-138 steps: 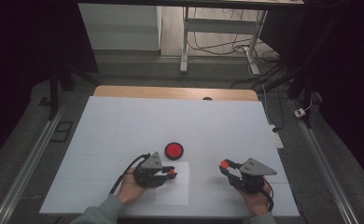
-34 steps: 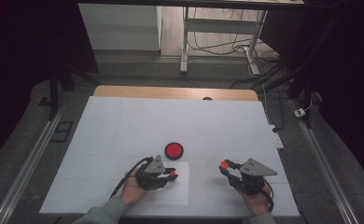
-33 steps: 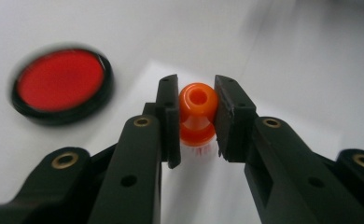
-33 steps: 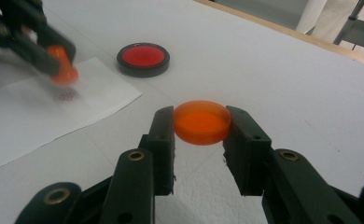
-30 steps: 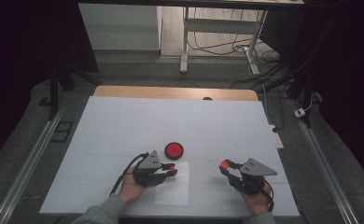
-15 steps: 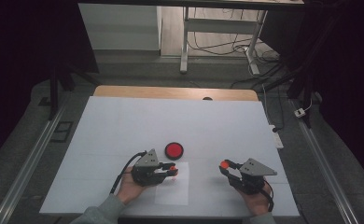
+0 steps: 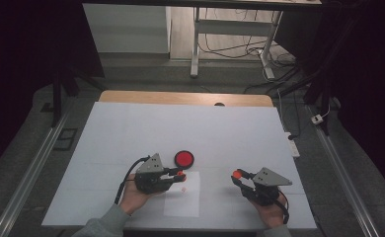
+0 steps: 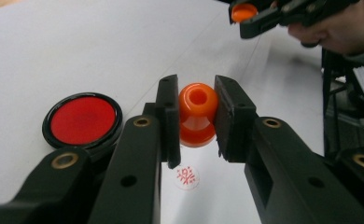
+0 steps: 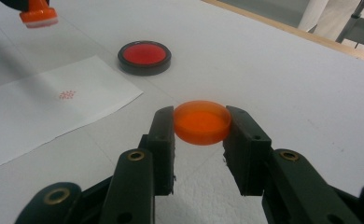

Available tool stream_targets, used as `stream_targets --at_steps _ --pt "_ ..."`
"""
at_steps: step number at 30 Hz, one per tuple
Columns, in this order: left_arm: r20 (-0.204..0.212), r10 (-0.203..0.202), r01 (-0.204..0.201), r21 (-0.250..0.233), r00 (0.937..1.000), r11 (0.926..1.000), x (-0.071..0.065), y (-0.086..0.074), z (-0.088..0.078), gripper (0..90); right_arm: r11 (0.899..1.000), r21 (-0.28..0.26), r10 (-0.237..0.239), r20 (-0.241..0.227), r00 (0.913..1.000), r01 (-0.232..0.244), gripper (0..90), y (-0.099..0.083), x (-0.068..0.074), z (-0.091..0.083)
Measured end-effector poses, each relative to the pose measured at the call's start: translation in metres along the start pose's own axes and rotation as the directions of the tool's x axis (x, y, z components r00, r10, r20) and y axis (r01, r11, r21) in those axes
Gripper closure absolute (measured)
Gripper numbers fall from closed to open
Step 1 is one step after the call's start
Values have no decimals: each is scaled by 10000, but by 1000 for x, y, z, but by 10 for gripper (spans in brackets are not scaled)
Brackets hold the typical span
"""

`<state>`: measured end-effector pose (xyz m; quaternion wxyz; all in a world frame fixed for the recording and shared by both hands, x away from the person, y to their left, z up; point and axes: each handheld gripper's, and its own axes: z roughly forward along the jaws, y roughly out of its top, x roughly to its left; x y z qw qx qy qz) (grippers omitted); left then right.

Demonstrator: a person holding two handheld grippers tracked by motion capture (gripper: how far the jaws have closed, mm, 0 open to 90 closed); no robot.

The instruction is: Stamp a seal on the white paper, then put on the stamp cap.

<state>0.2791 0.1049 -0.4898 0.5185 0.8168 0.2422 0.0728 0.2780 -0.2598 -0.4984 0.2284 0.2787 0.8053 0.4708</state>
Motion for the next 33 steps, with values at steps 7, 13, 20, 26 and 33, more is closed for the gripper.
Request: stream_targets --at_steps 7,13,20,26,33 --pt "10 -128 128 -132 9999 9998 2 3 -5 726 10000 47 -16 -33 10000 16 641 0 0 1" --pt "34 -219 220 -201 9998 9996 3 5 -6 726 10000 62 9 -79 10000 -9 641 -1 0 1" --pt "35 -270 270 -203 9996 9994 2 6 -7 725 10000 31 -7 -74 10000 7 641 0 1 1" --pt "88 -273 274 -180 9996 9995 3 6 -6 725 10000 18 43 -82 10000 -42 640 0 0 1" --pt "93 -272 273 -159 9996 9995 3 6 -6 725 10000 6 -33 -126 9999 33 640 1 2 2"
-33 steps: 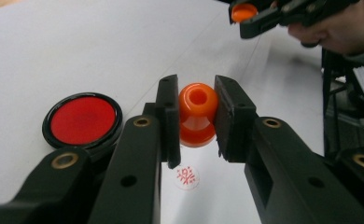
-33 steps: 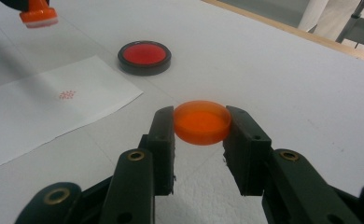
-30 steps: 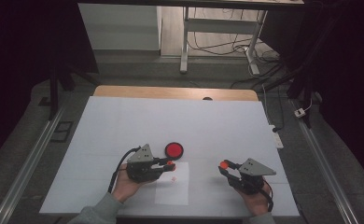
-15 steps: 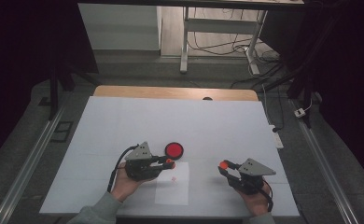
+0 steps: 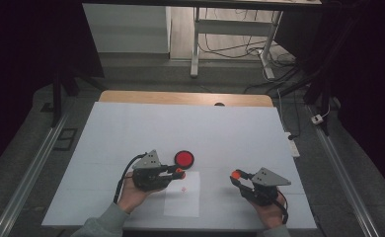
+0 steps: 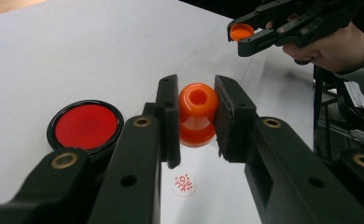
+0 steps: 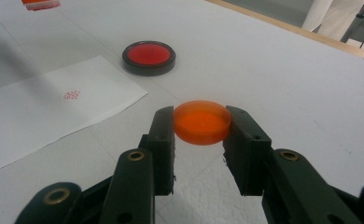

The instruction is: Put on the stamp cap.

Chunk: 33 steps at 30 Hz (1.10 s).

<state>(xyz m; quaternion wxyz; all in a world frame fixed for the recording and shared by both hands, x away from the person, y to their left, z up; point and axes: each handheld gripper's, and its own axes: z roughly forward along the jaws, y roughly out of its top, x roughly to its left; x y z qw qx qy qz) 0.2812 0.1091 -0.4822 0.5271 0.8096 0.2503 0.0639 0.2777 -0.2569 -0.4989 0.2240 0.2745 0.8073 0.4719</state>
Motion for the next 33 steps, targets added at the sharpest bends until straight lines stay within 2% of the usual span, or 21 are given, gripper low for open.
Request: stream_targets --at_steps 18,33 --pt "0 -9 9 6 10000 10000 1 0 -2 725 9999 -21 -163 -168 9997 162 640 5 9 7" --pt "-51 -2 3 102 10000 9999 1 0 -1 725 9996 0 -269 -507 9984 269 640 8 18 17"
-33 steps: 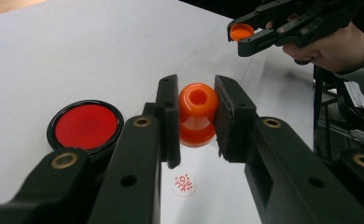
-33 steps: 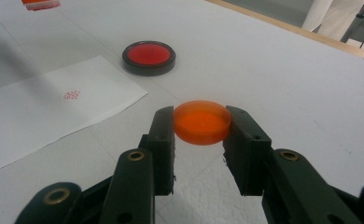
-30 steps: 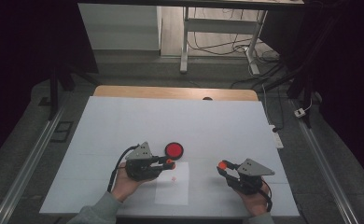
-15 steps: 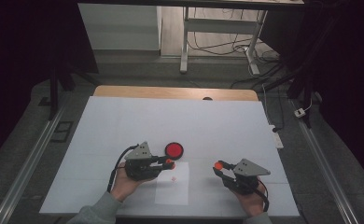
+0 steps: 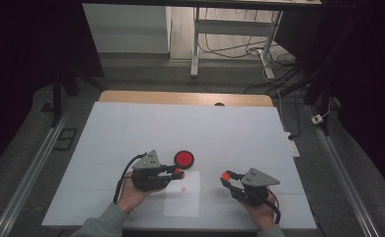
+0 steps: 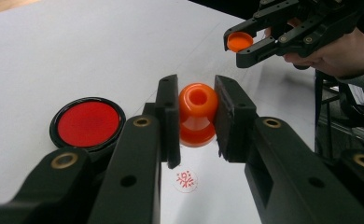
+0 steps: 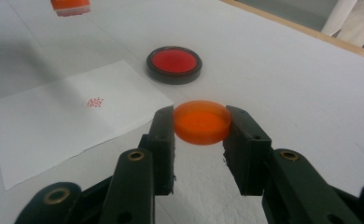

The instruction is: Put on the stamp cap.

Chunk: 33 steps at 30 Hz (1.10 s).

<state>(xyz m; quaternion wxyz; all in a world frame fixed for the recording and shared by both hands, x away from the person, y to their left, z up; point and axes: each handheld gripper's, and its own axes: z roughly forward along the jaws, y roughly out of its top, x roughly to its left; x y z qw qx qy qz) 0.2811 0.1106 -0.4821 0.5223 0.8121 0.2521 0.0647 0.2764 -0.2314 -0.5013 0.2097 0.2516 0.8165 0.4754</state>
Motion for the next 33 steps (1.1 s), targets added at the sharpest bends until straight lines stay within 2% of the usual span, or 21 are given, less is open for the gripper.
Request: stream_targets --at_steps 33 --pt "35 11 -10 -91 10000 10000 -1 1 0 725 9990 131 -426 -702 9966 436 640 8 24 20"
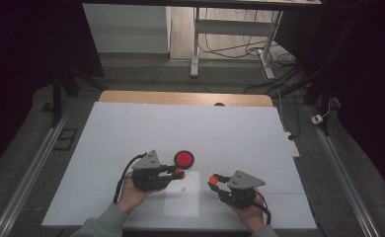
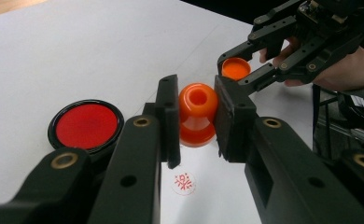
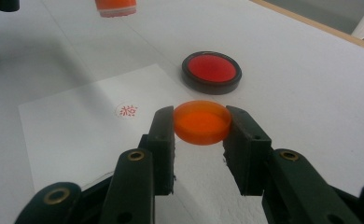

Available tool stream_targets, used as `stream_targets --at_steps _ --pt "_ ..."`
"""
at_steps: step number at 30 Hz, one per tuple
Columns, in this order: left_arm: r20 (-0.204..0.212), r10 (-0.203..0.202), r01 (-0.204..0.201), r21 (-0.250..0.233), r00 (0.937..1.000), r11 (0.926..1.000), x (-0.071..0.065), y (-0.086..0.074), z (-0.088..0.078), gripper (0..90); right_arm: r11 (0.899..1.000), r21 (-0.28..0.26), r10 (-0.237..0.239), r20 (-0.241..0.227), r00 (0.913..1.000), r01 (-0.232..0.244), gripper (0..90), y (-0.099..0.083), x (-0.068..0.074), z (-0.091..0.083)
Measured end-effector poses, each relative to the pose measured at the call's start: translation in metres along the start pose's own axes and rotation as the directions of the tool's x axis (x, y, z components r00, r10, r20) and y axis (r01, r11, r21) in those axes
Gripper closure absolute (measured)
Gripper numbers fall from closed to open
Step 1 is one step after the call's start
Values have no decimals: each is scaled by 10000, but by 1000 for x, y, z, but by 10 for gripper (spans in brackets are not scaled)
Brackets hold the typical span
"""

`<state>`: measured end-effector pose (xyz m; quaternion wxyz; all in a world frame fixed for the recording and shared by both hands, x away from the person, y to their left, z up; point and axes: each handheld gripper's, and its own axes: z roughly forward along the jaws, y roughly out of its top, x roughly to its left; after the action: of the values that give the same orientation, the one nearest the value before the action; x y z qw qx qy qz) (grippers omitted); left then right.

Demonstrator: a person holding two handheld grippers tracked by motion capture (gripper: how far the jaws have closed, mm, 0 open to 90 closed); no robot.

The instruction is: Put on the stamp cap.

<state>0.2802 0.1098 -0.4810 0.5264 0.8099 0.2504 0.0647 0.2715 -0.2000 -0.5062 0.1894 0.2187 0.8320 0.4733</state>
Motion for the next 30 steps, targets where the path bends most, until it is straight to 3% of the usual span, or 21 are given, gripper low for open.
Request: stream_targets --at_steps 21,30 --pt "53 46 -47 82 10000 10000 -2 0 2 725 9999 22 -165 -509 9986 166 640 10 17 20" --pt "116 98 -100 158 9999 9998 -3 0 3 725 9999 -128 -98 -942 9955 86 640 15 27 32"
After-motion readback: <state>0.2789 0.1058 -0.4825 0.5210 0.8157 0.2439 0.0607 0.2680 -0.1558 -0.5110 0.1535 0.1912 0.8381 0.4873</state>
